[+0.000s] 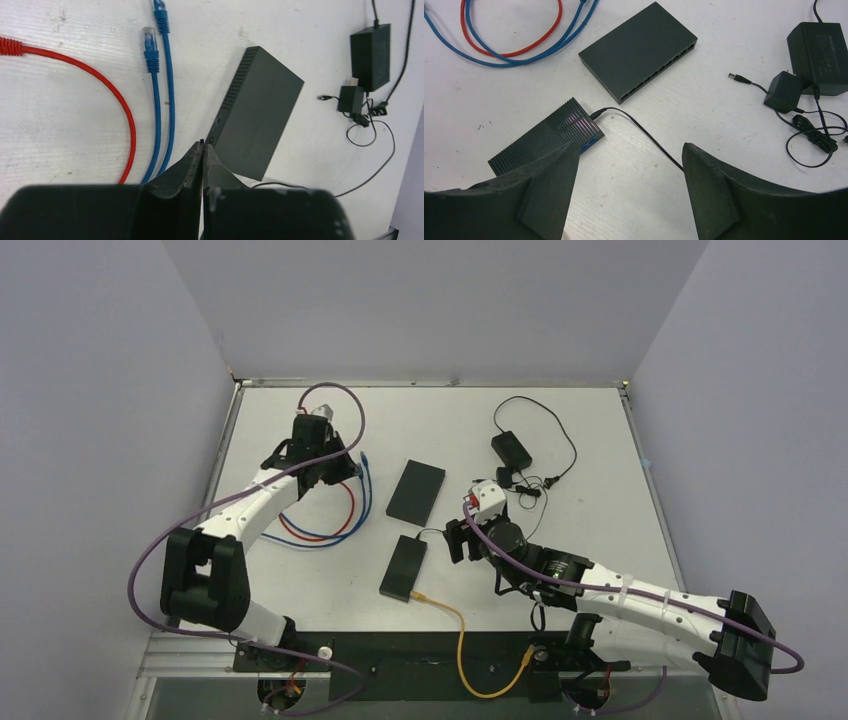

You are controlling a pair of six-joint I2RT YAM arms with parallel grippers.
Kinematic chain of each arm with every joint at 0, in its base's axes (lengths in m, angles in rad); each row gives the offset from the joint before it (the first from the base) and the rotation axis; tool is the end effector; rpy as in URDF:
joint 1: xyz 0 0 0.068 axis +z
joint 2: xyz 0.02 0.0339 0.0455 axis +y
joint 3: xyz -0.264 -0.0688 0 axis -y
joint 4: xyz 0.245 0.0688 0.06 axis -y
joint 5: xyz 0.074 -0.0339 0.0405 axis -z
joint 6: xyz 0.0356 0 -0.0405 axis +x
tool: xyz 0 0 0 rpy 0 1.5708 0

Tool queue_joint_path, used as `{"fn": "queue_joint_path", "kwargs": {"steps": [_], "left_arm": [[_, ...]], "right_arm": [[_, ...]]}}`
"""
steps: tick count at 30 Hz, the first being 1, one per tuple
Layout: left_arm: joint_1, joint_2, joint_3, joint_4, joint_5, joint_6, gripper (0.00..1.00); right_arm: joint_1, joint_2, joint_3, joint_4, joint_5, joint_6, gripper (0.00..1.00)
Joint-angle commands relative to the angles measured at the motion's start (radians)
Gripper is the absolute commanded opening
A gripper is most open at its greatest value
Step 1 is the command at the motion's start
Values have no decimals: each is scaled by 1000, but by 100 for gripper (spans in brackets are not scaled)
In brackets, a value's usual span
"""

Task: Insert the plug into the switch port
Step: Pick up the connector from the center of the board.

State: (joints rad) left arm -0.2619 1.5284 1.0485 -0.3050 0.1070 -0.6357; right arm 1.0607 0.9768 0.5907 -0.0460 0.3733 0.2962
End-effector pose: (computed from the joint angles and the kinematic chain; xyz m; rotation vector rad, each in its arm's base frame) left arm 0.3190 -0.0894 0.2401 -0.3970 2.3887 -0.5522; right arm 0.1183 0.1849 0.2507 -0.5197 1.9384 0.5074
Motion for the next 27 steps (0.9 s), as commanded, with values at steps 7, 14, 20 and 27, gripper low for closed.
{"fn": "queue_joint_path", "kwargs": {"steps": [7,14,20,27], "left_arm": [[-25,-206,48,-56,43,56,6],[-25,-135,54,-22,10,36,35],[-25,-21,93,-1,-56,29,42],[-26,113,143,0,-112,29,43]], "right_arm": [[-4,-52,47,-20,5,13,71],[-4,-50,44,-30,15,24,72],[-4,-42,45,-36,27,8,73],[-5,-26,43,-37,21,-1,73]]}}
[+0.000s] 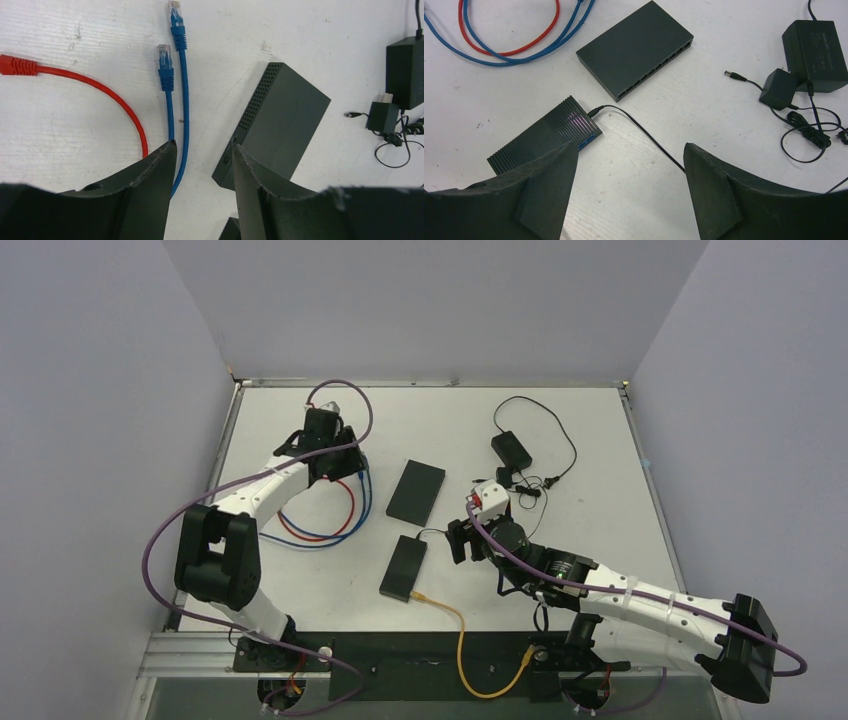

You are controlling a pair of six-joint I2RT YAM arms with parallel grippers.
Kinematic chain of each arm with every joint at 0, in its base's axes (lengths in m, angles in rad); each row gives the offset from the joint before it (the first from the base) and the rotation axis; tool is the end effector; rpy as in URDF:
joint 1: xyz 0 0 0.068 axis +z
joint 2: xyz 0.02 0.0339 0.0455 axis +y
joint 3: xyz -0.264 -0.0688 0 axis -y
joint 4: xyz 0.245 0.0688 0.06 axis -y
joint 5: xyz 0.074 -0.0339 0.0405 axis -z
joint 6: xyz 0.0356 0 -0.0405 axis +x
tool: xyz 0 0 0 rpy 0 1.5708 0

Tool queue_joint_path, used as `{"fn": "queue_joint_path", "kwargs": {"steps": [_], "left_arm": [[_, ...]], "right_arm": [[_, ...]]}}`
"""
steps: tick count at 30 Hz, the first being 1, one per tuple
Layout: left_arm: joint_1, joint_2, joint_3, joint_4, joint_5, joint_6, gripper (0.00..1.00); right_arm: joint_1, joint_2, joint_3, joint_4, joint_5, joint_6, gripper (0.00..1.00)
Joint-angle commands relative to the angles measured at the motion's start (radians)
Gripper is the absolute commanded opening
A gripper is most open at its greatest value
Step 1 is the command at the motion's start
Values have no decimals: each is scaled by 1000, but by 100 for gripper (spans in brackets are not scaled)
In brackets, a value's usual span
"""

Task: Insert the plug into the switch port
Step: Pick up the connector from the center of the board.

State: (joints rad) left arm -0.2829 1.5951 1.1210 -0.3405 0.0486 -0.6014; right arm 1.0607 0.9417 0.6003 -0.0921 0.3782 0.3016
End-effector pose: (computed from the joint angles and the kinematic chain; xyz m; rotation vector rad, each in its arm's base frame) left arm 0.3327 -0.0985 0.2393 -0.3633 2.4102 -0.4678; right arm 0.1154 0.1793 0.2565 -0.5118 1.9408 0.5055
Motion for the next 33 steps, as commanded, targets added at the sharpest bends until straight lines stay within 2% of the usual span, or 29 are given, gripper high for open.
{"fn": "queue_joint_path", "kwargs": {"steps": [1,11,33], "left_arm": [[-4,55,77,37,-70,-2,43],[5,211,120,39,-88,13,43],[34,387,200,51,-70,34,41]], "right_arm": [[-5,10,32,8,16,-9,73],[-13,15,23,18,10,-18,74],[-24,21,3,32,-12,2,73]]}}
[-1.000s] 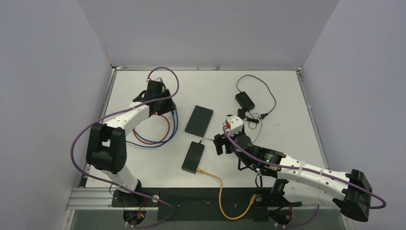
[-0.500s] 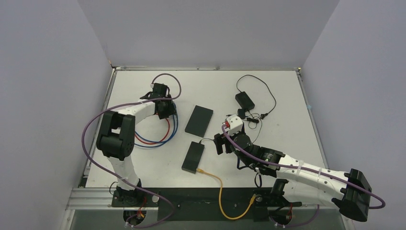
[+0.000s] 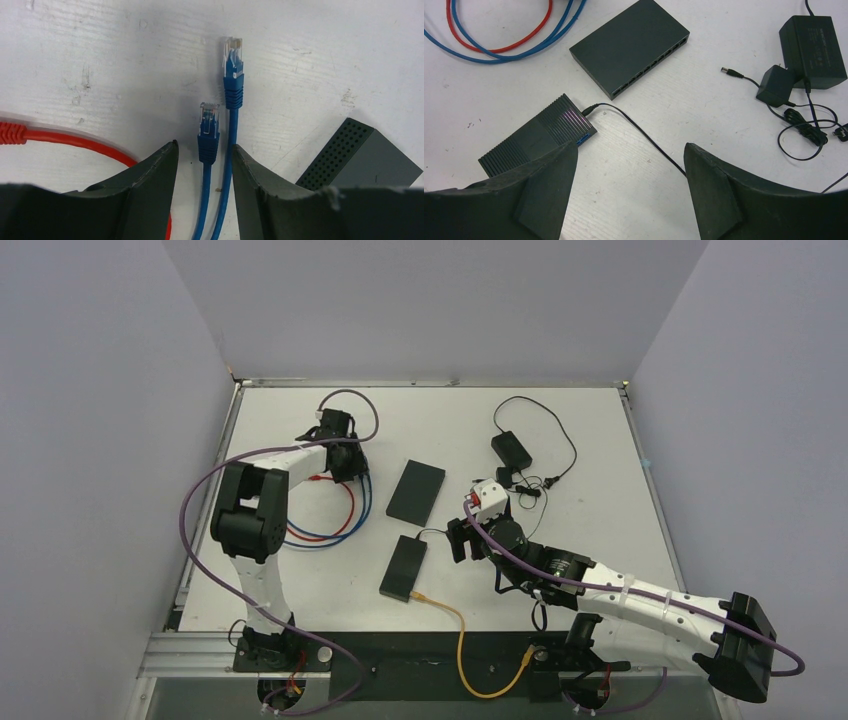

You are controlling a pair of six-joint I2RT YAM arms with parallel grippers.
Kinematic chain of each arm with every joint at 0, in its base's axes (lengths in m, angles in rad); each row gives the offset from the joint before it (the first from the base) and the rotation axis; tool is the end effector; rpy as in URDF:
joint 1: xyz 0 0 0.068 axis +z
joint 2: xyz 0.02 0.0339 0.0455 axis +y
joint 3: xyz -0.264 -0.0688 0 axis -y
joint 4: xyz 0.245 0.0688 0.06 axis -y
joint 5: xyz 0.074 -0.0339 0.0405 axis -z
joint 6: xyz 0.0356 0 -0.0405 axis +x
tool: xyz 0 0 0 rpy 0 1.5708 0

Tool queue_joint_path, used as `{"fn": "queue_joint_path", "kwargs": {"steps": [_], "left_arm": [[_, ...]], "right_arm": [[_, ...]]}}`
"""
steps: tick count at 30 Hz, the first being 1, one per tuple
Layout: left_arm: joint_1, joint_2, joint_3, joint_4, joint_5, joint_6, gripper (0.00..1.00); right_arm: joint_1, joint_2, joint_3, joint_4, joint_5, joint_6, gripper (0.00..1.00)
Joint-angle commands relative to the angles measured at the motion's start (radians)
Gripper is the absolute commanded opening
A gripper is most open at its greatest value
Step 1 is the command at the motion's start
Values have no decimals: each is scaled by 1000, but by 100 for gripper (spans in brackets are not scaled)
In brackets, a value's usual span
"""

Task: Insert the plug into the switch port
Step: Pick up the connector from the center of the board.

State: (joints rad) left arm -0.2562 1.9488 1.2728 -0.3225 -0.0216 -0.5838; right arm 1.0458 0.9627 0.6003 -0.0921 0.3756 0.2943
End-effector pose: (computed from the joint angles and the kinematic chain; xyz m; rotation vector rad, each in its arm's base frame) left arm 0.3924 -0.1020 0.1602 -0.4314 2.5597 -0.2858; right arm 0.1194 0.1802 0.2524 -0.5157 1.9572 0.4800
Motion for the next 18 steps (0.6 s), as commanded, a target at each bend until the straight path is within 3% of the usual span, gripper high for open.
{"fn": "queue_joint_path", "kwargs": {"steps": [1,18], "left_arm": [[8,40,52,30,0,16,41],[7,44,32,31,3,17,17]], "right_arm": [[-9,-1,3,32,-9,11,73],[-12,5,4,37,-21,21,73]]}}
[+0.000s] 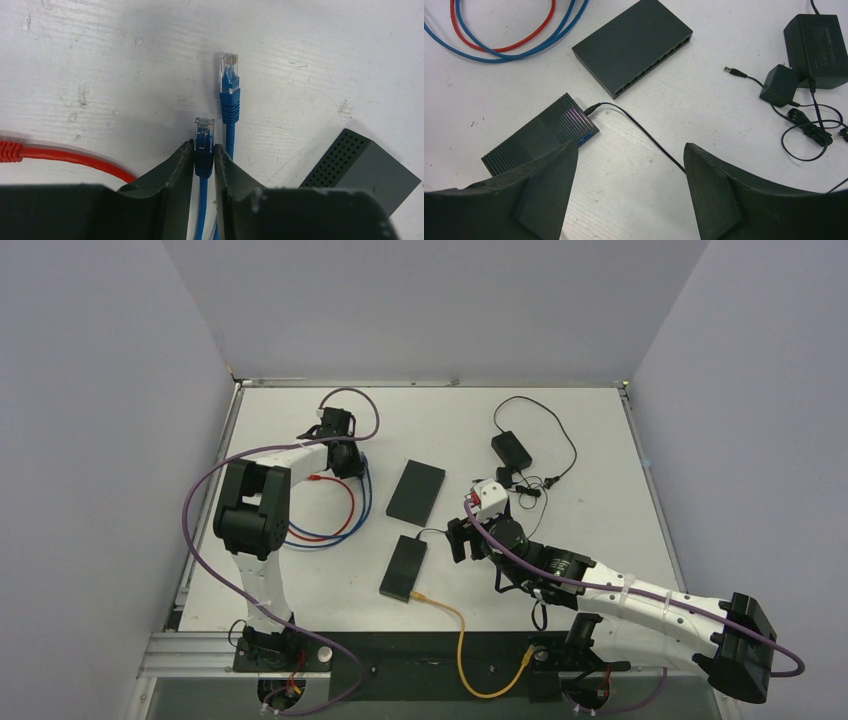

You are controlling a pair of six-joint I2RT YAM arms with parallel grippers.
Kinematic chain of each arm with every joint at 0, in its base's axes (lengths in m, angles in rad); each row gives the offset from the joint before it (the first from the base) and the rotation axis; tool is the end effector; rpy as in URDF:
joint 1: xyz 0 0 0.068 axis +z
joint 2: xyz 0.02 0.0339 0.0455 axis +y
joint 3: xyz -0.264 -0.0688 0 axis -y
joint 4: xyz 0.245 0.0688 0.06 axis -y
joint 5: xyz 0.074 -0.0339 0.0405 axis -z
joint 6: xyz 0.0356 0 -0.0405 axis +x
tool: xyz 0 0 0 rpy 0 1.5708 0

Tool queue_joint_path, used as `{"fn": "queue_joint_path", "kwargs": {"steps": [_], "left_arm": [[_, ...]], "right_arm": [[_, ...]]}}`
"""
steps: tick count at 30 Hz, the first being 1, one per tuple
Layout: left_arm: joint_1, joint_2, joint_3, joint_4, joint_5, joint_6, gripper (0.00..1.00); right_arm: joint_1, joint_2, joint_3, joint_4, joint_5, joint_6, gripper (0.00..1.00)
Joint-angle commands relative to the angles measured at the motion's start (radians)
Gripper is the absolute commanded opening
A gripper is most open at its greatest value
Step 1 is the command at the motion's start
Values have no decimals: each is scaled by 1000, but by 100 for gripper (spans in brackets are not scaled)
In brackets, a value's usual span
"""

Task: Insert the plug into the switch port
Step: Pick up the connector from the center of the board.

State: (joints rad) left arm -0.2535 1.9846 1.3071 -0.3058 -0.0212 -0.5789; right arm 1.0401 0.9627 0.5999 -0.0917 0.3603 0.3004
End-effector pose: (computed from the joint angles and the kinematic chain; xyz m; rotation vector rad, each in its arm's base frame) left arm 0.4023 -0.1034 0.1572 -0.4262 2.5453 -0.2906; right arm 0.1201 0.1799 0.2522 -0.5149 1.9623 0.4941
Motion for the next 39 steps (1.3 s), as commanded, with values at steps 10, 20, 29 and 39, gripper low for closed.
{"fn": "queue_joint_path", "kwargs": {"steps": [10,20,29,39], "left_arm": [[3,-108,-23,6,17,-6,0],[3,-354,-47,-4,-24,-23,0],[3,-565,-36,68,-6,-42,0],[3,-755,42,161,-3,-78,0]], "right_arm": [[-6,-18,12,26,-5,24,73],[-5,-52,21,7,-34,45,72],[-3,-125,14,-38,-29,61,71],[0,-176,4,-56,-16,94,70]]}}
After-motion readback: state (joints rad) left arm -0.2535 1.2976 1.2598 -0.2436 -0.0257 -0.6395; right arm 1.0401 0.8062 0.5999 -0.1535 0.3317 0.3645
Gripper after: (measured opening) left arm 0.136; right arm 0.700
